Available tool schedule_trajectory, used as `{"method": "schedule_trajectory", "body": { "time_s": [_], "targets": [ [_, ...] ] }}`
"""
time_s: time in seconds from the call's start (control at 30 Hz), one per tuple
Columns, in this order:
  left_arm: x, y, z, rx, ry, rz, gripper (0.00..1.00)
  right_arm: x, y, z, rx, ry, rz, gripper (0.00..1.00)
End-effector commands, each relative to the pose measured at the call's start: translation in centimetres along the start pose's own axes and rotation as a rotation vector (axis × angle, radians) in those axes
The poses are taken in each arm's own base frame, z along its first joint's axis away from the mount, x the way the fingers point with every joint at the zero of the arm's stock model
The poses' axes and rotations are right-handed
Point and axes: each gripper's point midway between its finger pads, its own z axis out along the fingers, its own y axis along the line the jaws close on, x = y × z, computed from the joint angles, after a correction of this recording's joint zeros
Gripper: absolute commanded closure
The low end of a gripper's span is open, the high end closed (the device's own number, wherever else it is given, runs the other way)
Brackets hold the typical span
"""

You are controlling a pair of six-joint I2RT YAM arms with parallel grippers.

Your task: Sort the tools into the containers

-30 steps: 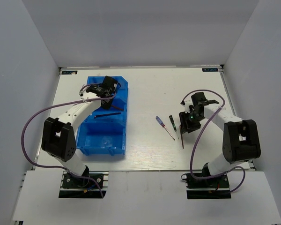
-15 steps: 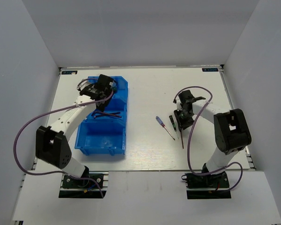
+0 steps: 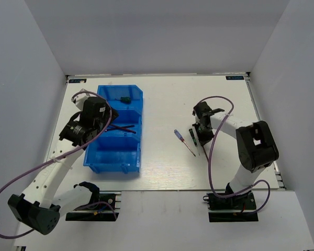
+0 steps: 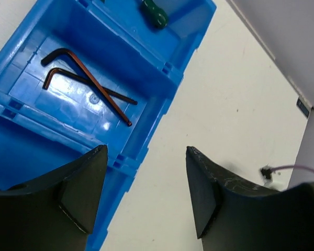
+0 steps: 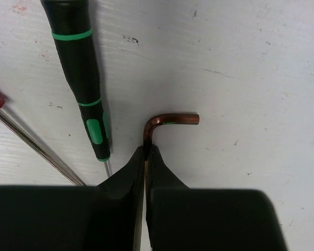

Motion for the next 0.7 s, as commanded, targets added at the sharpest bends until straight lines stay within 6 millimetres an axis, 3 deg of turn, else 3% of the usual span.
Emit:
{"method": "schedule_trajectory", "body": {
  "time_s": [0.0,0.07,0.1,0.27,0.4,0.43,0.5,0.53,0.67],
  "targets": [
    [1.8,0.4,-0.6,0.048,0.076,0.070,0.29,1.9,0.0,2.1,0.001,0.098,0.004,1.00],
    [2.3,0.1,-1.0,0.082,0.100,0.092,0.29,0.4,0.8,0.9,-0.053,0.052,-0.004,1.00],
    [2.3,-0.3,-1.0,0.104,0.101,0.099,0.29,-2.2,1.3,-0.5,-0.079,-0.014,-0.027,1.00],
    [2.3,-1.8,-2.2,0.215,0.117,0.168,0.29,-7.4,3.4,-5.4,-0.213,-0.164,-0.144,1.00],
    [2.7,-2.2,-2.7,0.266,0.133,0.183,0.29,-10.0,5.1,-8.3,-0.318,-0.265,-0.218,1.00],
    [2.7,-2.6,-2.8,0.284,0.134,0.180,0.29,-11.5,6.1,-9.9,-0.361,-0.303,-0.233,1.00],
    [2.6,-3.0,-3.5,0.333,0.120,0.178,0.29,-12.3,8.2,-11.2,-0.472,-0.330,-0.256,1.00],
    [2.3,-3.4,-3.9,0.359,0.113,0.173,0.29,-13.4,10.8,-12.8,-0.587,-0.374,-0.294,1.00],
    [1.9,-5.0,-5.0,0.475,0.081,0.192,0.29,-16.6,16.9,-15.8,-0.812,-0.527,-0.428,1.00]
  ]
}}
